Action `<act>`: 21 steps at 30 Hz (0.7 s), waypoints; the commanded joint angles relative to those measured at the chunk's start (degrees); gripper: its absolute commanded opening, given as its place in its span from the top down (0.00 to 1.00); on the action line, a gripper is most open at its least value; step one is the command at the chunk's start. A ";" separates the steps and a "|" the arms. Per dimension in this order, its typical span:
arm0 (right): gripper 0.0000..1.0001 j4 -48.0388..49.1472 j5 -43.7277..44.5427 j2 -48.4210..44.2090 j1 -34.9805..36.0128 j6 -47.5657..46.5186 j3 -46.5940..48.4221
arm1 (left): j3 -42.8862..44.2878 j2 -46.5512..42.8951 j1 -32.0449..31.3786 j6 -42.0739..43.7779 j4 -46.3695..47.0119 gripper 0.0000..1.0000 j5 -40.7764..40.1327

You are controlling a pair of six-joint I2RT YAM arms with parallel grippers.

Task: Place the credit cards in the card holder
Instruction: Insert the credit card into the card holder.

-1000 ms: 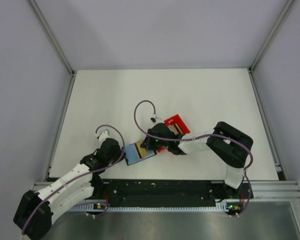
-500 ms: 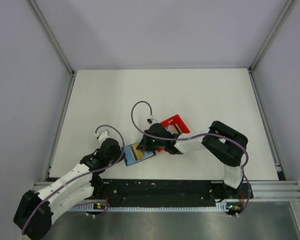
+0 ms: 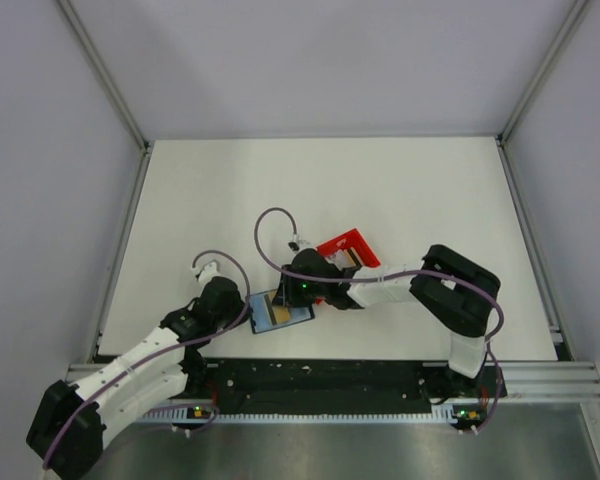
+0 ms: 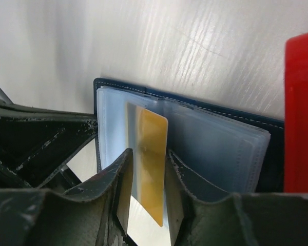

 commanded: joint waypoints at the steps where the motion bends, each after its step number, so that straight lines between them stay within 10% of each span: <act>1: 0.68 -10.87 1.70 -2.39 1.45 -7.63 4.08 | 0.68 -0.38 -0.19 -0.02 0.98 1.00 0.17; 21: 0.63 -15.46 -3.04 2.35 5.14 -7.82 12.36 | 1.64 -2.22 -0.10 0.68 2.48 1.00 2.72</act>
